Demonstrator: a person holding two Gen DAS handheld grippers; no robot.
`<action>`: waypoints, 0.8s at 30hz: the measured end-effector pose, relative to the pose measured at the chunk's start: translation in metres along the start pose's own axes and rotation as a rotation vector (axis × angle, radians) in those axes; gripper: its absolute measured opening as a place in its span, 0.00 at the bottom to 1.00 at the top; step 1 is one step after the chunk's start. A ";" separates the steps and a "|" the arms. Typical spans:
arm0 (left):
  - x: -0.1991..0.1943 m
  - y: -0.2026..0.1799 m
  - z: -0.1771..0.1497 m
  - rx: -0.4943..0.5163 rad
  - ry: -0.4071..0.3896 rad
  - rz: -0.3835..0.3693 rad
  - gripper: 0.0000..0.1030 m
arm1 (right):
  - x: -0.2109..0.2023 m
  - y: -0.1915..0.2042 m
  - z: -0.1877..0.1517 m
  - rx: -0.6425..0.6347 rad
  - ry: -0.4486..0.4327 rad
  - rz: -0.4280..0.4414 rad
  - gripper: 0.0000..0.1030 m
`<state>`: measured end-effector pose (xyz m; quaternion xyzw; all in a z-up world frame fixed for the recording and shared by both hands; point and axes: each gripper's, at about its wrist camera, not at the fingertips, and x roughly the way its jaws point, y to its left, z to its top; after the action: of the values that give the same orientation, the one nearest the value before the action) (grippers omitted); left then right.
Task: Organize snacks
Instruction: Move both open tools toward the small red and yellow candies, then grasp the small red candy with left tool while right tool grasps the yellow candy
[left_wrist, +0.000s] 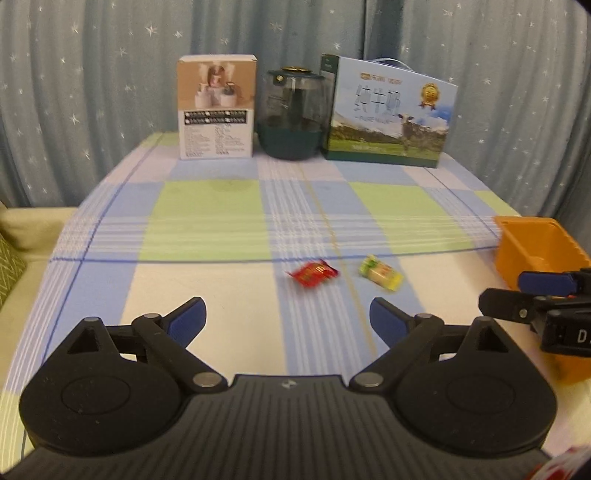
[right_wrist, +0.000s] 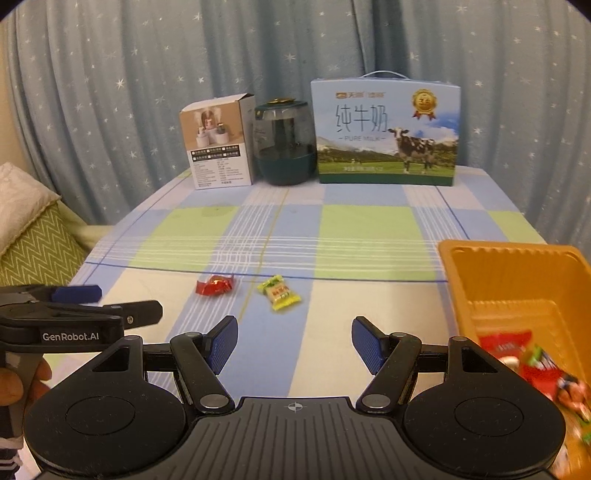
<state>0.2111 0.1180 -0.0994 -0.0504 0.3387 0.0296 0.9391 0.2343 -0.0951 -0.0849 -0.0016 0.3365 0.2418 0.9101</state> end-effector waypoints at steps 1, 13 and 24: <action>0.004 0.002 0.000 -0.002 -0.008 -0.006 0.92 | 0.006 -0.001 0.000 -0.014 0.004 0.001 0.66; 0.054 0.003 0.010 0.097 0.019 -0.009 0.88 | 0.065 -0.010 -0.001 -0.028 0.042 0.029 0.66; 0.076 0.009 0.011 0.124 0.031 -0.036 0.81 | 0.112 0.004 0.007 -0.130 0.023 0.050 0.49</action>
<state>0.2752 0.1302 -0.1404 0.0013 0.3534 -0.0091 0.9354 0.3102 -0.0416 -0.1479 -0.0549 0.3302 0.2860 0.8979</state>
